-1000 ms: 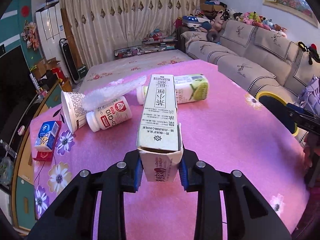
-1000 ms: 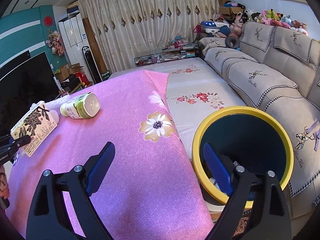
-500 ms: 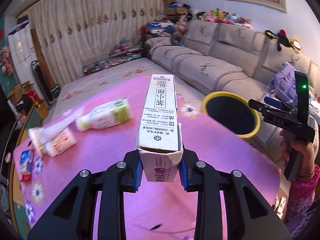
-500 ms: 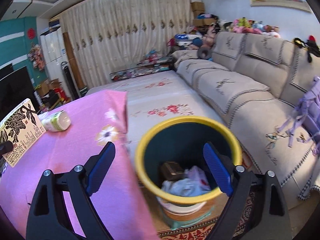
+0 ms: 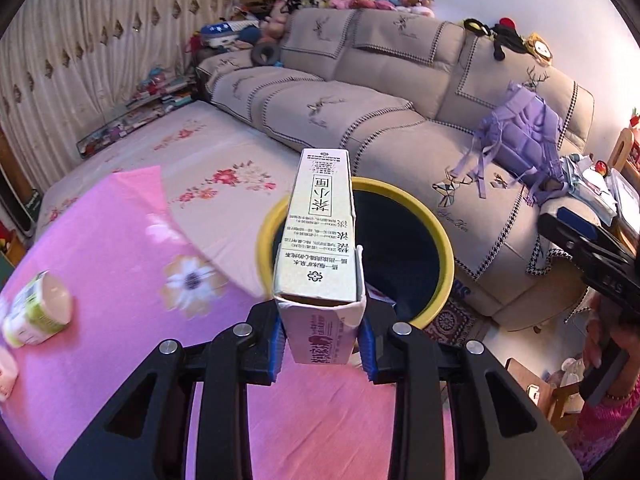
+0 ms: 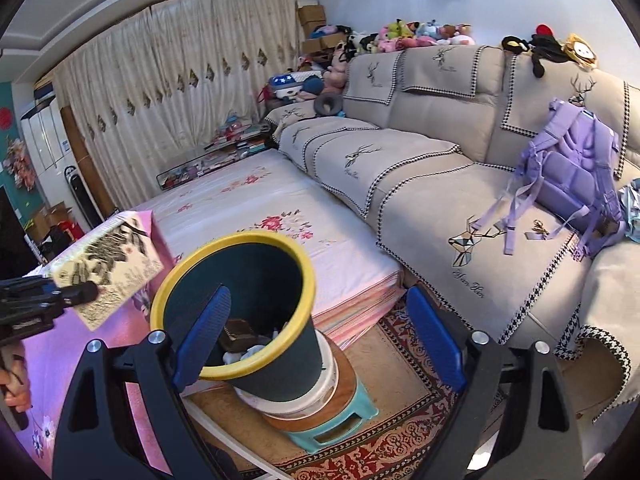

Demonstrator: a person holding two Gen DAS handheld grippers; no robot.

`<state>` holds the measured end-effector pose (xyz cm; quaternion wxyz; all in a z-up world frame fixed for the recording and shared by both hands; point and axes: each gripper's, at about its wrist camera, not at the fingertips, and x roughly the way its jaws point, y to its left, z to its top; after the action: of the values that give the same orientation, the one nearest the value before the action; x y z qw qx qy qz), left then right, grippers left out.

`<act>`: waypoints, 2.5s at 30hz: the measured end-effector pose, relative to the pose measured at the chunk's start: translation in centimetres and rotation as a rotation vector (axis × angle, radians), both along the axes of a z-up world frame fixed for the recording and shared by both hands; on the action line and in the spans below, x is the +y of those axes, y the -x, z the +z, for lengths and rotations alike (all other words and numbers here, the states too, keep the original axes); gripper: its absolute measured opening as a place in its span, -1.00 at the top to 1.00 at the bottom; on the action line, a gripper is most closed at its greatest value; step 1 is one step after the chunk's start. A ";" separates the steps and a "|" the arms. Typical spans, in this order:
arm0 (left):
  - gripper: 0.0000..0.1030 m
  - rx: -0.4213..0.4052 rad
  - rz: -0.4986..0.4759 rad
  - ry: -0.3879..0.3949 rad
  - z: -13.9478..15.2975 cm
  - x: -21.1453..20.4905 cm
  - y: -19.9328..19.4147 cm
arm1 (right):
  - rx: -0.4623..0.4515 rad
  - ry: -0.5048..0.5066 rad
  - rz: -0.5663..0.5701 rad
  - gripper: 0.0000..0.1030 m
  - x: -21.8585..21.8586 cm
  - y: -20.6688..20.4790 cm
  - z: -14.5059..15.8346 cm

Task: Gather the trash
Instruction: 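Carry the tea carton over the bin and open the left tool, then move the right tool back to the green-labelled bottle on the table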

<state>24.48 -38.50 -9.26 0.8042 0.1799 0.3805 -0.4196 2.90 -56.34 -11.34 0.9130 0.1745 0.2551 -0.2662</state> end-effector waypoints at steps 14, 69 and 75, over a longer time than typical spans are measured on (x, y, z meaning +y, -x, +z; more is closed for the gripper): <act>0.00 0.010 0.030 -0.062 -4.2 -7.9 -2.5 | 0.001 -0.051 0.003 -0.65 -1.8 0.1 -1.7; -0.70 -0.385 0.889 0.102 -0.9 37.4 -3.2 | 0.123 -0.053 1.086 -0.75 26.8 -37.2 -1.2; -0.72 -0.383 0.899 0.112 -0.9 37.6 -3.3 | 0.148 -0.083 1.125 -0.76 27.9 -36.4 -1.8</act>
<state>27.81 -0.91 -10.12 0.9697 0.0282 0.2426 -0.0102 39.33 -28.46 -13.14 0.8863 0.0285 0.3821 0.2602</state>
